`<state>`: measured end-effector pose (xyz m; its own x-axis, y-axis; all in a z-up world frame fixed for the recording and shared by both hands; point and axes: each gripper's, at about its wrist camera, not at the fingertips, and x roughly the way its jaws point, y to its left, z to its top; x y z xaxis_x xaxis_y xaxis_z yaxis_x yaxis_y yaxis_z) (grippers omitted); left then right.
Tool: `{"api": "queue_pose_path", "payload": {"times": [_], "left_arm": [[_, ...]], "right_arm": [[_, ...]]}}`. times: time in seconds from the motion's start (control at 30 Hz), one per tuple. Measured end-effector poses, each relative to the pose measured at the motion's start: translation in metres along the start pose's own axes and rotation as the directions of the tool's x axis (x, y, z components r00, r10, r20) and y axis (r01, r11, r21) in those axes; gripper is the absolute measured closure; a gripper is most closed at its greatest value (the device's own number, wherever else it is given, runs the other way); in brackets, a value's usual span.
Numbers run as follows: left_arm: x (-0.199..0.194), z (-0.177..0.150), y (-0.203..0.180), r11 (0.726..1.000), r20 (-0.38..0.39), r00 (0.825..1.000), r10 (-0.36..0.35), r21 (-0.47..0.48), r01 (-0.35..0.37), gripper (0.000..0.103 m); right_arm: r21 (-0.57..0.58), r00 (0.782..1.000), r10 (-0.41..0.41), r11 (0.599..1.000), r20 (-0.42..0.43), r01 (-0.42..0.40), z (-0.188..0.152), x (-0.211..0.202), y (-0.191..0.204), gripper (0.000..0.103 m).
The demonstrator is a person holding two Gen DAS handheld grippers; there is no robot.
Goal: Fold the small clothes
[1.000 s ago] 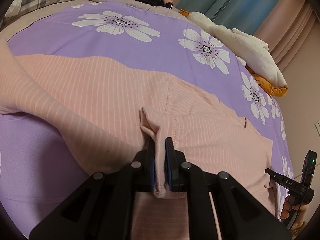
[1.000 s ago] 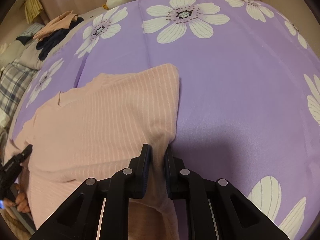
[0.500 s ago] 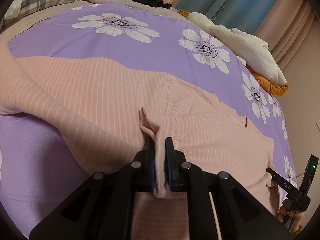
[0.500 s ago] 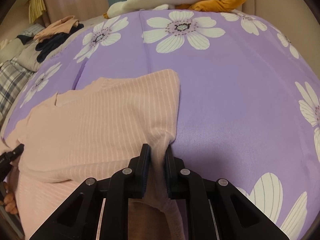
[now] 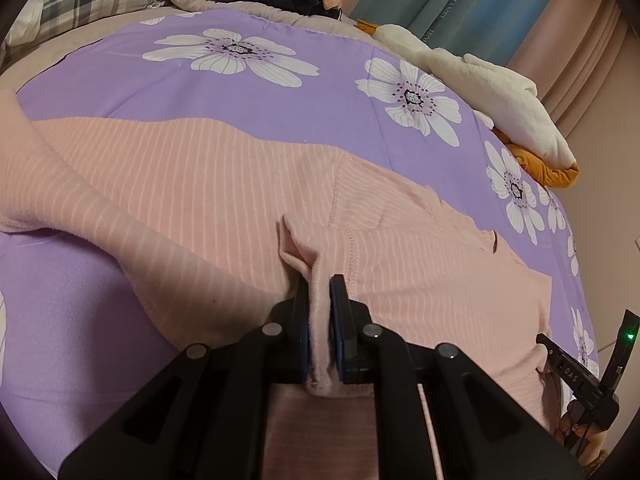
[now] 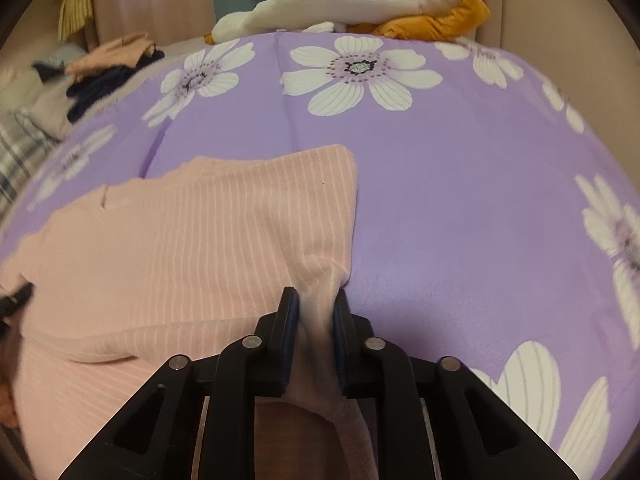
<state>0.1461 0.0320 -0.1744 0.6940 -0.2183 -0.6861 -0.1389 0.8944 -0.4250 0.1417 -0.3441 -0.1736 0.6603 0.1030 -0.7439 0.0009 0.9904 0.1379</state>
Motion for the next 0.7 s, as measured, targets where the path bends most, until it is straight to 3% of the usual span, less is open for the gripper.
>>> {"api": "queue_pose_path", "payload": {"times": [0.23,0.43,0.7], "left_arm": [[0.0,-0.001,0.001,1.0,0.001,1.0,-0.002,0.0,0.002,0.091],[0.0,-0.001,0.002,1.0,0.003,1.0,-0.005,0.0,0.005,0.092],[-0.001,-0.001,0.003,0.999,0.005,0.999,-0.033,-0.021,0.033,0.092]], "right_arm": [[-0.098,0.991,-0.136,0.986,0.015,0.136,-0.001,0.001,0.018,0.084],[-0.086,0.992,-0.127,0.988,0.015,0.127,0.001,0.002,0.015,0.084],[-0.112,0.985,-0.172,0.978,0.026,0.174,-0.002,0.001,0.022,0.082]]}}
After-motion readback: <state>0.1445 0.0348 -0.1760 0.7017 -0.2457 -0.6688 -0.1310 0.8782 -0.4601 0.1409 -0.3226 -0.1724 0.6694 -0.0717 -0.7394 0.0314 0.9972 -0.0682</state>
